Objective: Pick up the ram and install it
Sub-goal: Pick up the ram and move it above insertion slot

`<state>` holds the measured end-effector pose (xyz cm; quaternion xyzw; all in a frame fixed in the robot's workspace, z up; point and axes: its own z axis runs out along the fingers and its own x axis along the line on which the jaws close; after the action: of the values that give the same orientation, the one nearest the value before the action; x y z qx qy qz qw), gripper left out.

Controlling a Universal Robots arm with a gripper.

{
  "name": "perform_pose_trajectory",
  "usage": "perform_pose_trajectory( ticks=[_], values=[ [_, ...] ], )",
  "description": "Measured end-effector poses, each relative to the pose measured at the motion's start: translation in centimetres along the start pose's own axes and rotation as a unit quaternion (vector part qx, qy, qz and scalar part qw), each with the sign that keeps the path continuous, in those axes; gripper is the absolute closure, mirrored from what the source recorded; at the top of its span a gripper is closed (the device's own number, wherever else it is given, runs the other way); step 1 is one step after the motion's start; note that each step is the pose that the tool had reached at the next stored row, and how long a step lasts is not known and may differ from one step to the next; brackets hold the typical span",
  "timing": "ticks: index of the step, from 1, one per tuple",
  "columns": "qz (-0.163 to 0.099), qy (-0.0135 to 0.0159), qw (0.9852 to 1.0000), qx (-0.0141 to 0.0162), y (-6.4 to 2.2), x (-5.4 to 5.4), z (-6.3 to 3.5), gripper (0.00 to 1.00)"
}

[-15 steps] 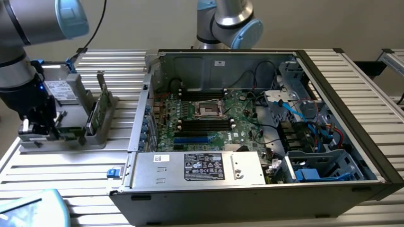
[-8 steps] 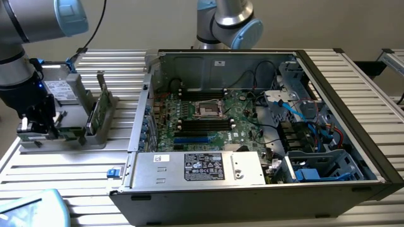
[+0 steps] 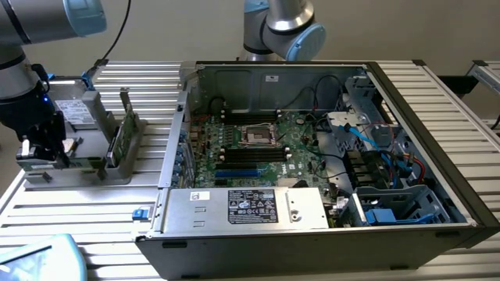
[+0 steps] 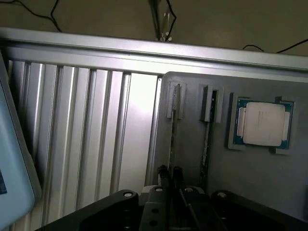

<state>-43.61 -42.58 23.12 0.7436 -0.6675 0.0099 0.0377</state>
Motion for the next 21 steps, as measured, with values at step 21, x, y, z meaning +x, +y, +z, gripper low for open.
perform_pose_trajectory(
  ticks=[21],
  values=[
    [-0.001,-0.0058,1.0000,-0.0064,-2.88,0.8,-7.01,0.86]
  ],
)
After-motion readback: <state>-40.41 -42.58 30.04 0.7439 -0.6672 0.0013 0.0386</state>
